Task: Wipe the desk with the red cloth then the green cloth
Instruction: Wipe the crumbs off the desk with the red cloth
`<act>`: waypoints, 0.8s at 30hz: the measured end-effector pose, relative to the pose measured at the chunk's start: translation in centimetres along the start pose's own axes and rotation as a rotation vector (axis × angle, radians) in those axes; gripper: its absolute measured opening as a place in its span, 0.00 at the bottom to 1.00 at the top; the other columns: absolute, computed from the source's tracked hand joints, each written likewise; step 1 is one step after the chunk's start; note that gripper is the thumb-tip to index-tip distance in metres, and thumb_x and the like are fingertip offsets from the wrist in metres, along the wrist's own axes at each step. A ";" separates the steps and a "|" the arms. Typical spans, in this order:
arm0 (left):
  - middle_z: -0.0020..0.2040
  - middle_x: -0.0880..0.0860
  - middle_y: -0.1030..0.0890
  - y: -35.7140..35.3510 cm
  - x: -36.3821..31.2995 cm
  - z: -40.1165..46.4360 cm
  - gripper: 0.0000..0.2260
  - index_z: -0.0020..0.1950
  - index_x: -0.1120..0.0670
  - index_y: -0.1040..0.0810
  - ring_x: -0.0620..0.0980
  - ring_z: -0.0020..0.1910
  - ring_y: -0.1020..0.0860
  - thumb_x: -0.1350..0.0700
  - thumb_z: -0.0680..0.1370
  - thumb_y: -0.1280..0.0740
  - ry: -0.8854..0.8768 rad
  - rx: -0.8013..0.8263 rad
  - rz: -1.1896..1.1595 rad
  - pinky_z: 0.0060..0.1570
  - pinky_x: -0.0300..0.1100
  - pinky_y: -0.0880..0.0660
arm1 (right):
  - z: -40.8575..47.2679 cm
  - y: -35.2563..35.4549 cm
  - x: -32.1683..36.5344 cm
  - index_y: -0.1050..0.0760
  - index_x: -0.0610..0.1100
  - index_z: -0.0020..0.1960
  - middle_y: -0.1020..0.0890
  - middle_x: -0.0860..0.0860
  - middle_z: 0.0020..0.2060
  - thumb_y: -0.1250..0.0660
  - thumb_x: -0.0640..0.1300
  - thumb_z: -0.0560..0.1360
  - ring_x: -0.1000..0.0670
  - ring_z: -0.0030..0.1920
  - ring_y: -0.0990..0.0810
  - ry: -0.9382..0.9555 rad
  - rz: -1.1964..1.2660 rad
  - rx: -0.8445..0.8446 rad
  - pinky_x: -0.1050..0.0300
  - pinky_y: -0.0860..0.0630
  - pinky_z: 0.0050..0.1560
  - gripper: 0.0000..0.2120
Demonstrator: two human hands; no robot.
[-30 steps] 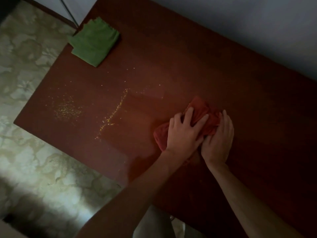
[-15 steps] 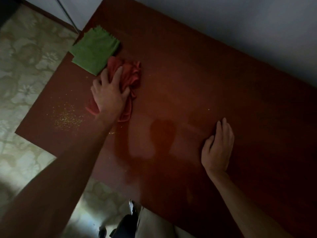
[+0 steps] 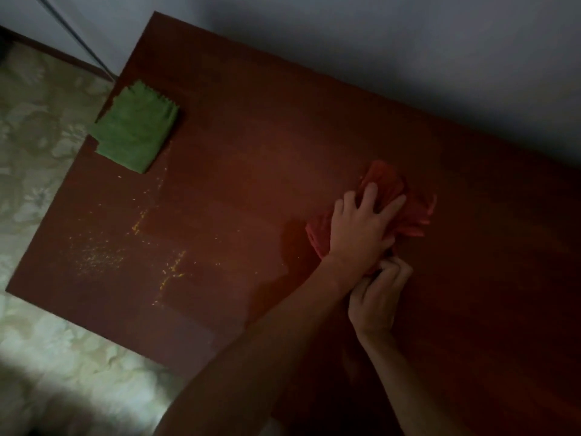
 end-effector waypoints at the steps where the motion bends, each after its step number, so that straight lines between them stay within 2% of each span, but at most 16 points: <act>1: 0.70 0.55 0.30 -0.2 0.4 -0.4 0.32 0.71 0.37 0.30 0.59 0.57 0.28 0.39 0.67 0.28 0.002 -0.004 0.012 0.54 0.52 0.29 | 0.0 0.0 0.0 0.33 0.40 0.50 0.30 0.39 0.54 0.44 0.37 0.71 0.37 0.56 0.27 -0.007 -0.007 0.004 0.41 0.29 0.59 0.08; 5: 0.69 0.54 0.28 1.5 6.0 -1.5 0.33 0.70 0.37 0.30 0.60 0.61 0.28 0.40 0.66 0.27 0.135 -0.050 0.047 0.55 0.55 0.31 | 0.1 -0.1 0.5 0.29 0.36 0.53 0.29 0.37 0.55 0.44 0.37 0.73 0.35 0.59 0.28 -0.007 -0.038 0.017 0.43 0.31 0.62 0.10; 8: 0.70 0.55 0.28 4.9 14.7 -1.9 0.32 0.72 0.38 0.32 0.61 0.63 0.29 0.42 0.68 0.28 0.360 -0.100 0.053 0.58 0.56 0.32 | 0.2 -0.1 0.5 0.30 0.38 0.56 0.30 0.39 0.56 0.45 0.39 0.76 0.36 0.58 0.27 0.008 -0.084 0.041 0.41 0.27 0.58 0.11; 11: 0.75 0.54 0.35 8.0 24.1 -3.8 0.32 0.76 0.38 0.38 0.62 0.69 0.35 0.43 0.74 0.31 0.546 -0.137 0.075 0.64 0.59 0.36 | 0.2 -0.2 0.6 0.30 0.37 0.56 0.31 0.39 0.57 0.46 0.41 0.76 0.35 0.57 0.27 -0.003 -0.089 0.060 0.39 0.26 0.56 0.12; 15: 0.75 0.55 0.36 10.2 32.9 -8.5 0.31 0.76 0.40 0.38 0.63 0.69 0.35 0.46 0.75 0.32 0.675 -0.168 0.039 0.64 0.62 0.36 | 0.5 0.1 0.9 0.31 0.38 0.58 0.33 0.37 0.59 0.41 0.37 0.77 0.39 0.56 0.29 -0.106 -0.065 0.057 0.40 0.25 0.55 0.10; 17: 0.74 0.56 0.34 10.5 33.9 -9.9 0.31 0.76 0.41 0.35 0.65 0.67 0.33 0.47 0.74 0.30 0.679 -0.185 0.019 0.62 0.63 0.35 | 0.9 -0.2 2.1 0.32 0.37 0.60 0.35 0.36 0.61 0.38 0.32 0.76 0.39 0.59 0.32 -0.138 -0.091 0.026 0.37 0.27 0.58 0.14; 19: 0.73 0.57 0.31 10.2 33.5 -10.2 0.32 0.74 0.42 0.33 0.66 0.62 0.30 0.47 0.72 0.27 0.663 -0.194 0.017 0.58 0.61 0.32 | 2.4 -2.0 5.6 0.32 0.37 0.62 0.34 0.36 0.61 0.37 0.34 0.75 0.37 0.61 0.33 -0.107 -0.124 -0.008 0.35 0.31 0.61 0.15; 21: 0.71 0.56 0.29 10.1 32.1 -9.9 0.33 0.73 0.42 0.30 0.65 0.57 0.27 0.46 0.69 0.25 0.588 -0.201 0.023 0.54 0.59 0.29 | 5.2 -5.3 11.3 0.30 0.39 0.62 0.30 0.38 0.60 0.38 0.38 0.75 0.39 0.62 0.32 -0.042 -0.108 -0.002 0.40 0.33 0.65 0.16; 24: 0.70 0.56 0.28 9.0 29.2 -10.3 0.36 0.72 0.41 0.31 0.65 0.56 0.27 0.45 0.65 0.24 0.405 -0.139 0.017 0.52 0.58 0.27 | 9.7 -12.0 23.7 0.26 0.39 0.60 0.25 0.41 0.56 0.39 0.41 0.75 0.43 0.59 0.27 0.150 0.067 0.079 0.48 0.31 0.64 0.15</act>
Point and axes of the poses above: each hand's wrist, its own z-axis towards the middle knuckle, its own y-axis out of the back of the hand, x = y × z, the point moved 10 cm from there along z, towards the middle knuckle
